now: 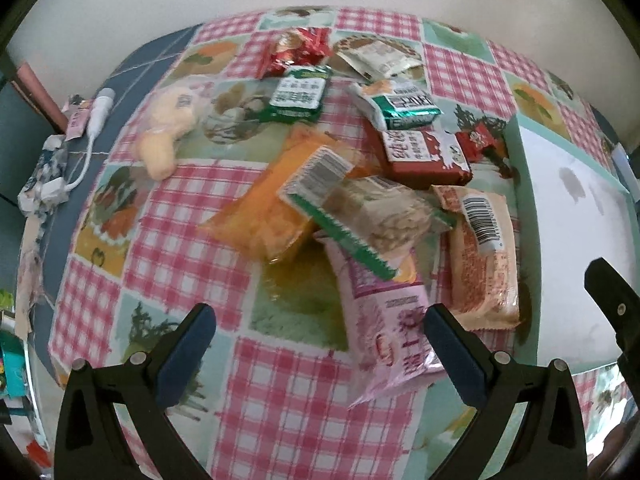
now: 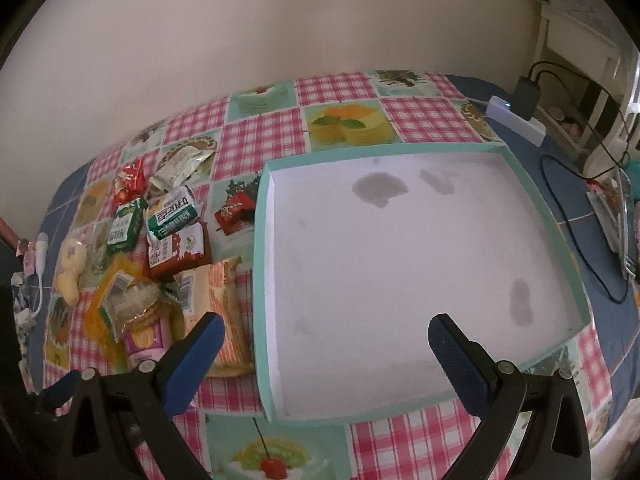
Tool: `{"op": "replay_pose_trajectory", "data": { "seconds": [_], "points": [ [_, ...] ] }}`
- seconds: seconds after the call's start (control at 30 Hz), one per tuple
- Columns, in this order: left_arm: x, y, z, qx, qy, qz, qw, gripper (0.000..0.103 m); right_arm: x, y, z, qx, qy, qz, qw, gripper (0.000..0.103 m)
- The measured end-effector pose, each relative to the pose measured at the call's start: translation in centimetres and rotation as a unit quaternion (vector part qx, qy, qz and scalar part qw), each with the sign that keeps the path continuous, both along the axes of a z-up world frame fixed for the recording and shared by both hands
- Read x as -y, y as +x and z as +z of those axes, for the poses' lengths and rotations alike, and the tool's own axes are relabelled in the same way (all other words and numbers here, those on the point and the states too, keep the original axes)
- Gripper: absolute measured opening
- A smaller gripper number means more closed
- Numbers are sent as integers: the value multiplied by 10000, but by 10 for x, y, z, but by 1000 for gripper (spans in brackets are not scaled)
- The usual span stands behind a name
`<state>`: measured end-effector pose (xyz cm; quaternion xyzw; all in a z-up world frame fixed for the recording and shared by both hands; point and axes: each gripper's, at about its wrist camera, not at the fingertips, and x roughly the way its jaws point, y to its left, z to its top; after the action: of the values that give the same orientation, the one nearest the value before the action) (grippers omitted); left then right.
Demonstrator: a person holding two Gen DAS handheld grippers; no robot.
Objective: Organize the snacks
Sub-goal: 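Grasp the pink Dali roll bag with the left tool while the right tool grasps the cream bread bag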
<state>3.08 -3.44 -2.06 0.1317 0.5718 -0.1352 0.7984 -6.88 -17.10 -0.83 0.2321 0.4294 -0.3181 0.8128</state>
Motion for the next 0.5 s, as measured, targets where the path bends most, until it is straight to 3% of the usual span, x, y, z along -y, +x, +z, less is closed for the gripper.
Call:
{"op": "replay_pose_trajectory", "data": {
  "seconds": [0.3, 0.5],
  "points": [
    [12, 7, -15, -136, 176, 21, 9997, 103, 5, 19, -9, -8, 162, 131, 9998, 103],
    [-12, 20, -18, -199, 110, 472, 9986, 103, -4, 30, -10, 61, 217, 405, 9989, 103]
  ]
}}
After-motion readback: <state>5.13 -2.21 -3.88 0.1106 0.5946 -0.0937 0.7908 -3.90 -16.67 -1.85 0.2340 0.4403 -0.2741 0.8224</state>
